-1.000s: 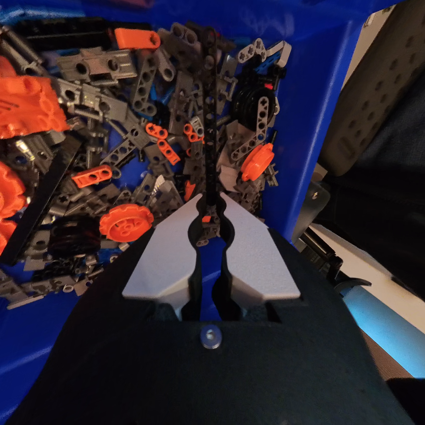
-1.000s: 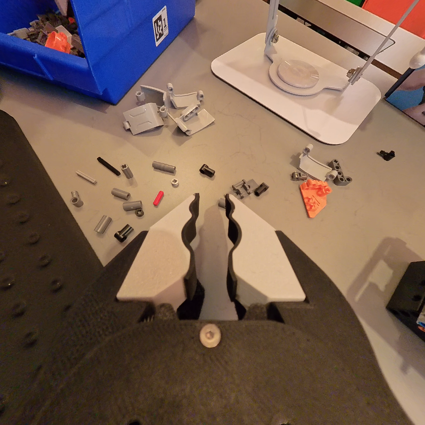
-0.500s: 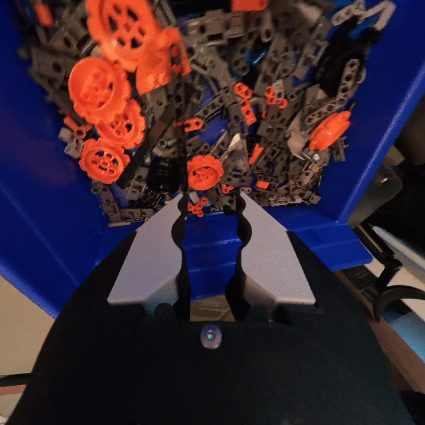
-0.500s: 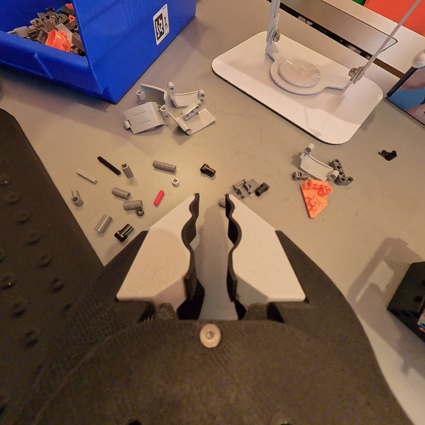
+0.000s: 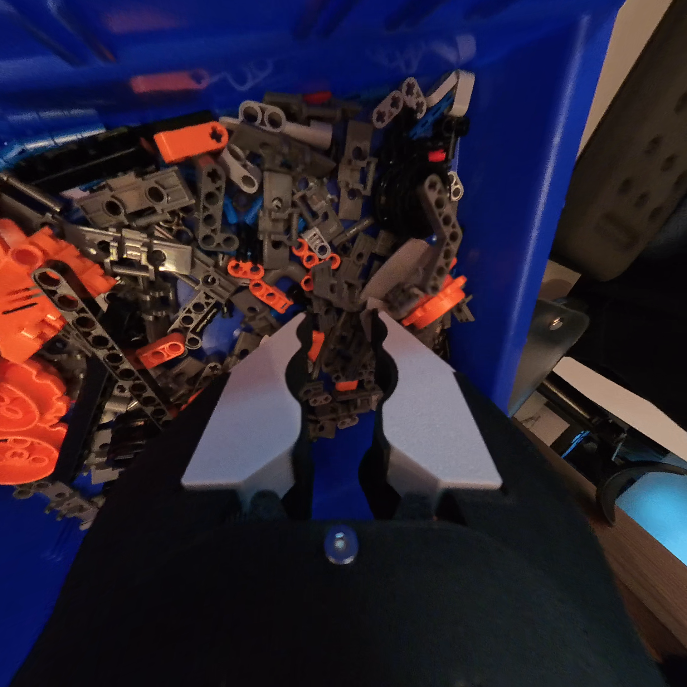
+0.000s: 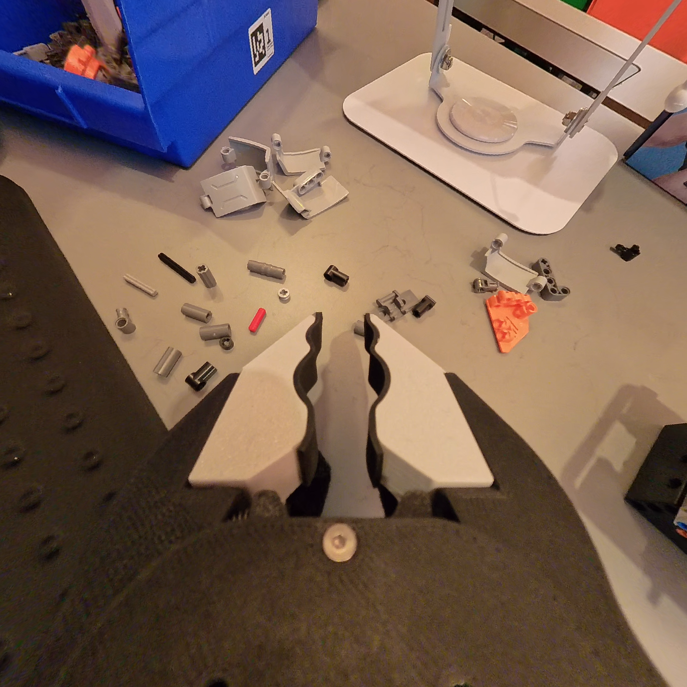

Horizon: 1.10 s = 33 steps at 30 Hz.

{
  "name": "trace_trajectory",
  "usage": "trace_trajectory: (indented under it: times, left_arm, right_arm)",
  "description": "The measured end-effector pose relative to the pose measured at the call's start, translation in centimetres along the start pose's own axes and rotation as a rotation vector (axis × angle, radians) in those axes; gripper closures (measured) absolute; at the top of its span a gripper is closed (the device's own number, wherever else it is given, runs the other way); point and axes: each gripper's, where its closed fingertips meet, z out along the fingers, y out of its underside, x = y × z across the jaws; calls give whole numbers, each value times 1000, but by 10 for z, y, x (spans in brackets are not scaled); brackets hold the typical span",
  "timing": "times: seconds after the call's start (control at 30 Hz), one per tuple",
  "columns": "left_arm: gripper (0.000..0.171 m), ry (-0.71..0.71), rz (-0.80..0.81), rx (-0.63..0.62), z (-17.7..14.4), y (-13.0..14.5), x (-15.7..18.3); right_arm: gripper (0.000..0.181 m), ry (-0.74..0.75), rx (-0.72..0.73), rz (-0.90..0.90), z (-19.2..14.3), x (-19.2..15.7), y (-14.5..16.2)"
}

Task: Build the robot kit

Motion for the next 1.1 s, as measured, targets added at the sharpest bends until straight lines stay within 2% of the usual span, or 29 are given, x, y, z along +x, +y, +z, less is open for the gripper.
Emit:
trace_trajectory:
  times: [0.3, 0.43, 0.93, 1.0, 1.1]
  left_arm:
    - [167, -5, -17, 39, 0, -1, -2]
    - [171, -60, -46, 41, -11, 6, -15]
    - [170, -256, -173, 57, -54, 37, -75]
    - [159, -256, -168, 71, -58, 37, -75]
    - [152, -250, -143, 83, -63, 34, -68]
  right_arm:
    - [161, -3, -3, -1, 0, 0, 0]
    - [162, -2, -4, -2, 1, -1, 0]
    - [162, -1, -5, -2, 1, 0, 1]
    - [162, -1, -5, -2, 1, 0, 1]
    - [161, -1, -5, -1, 1, 0, 1]
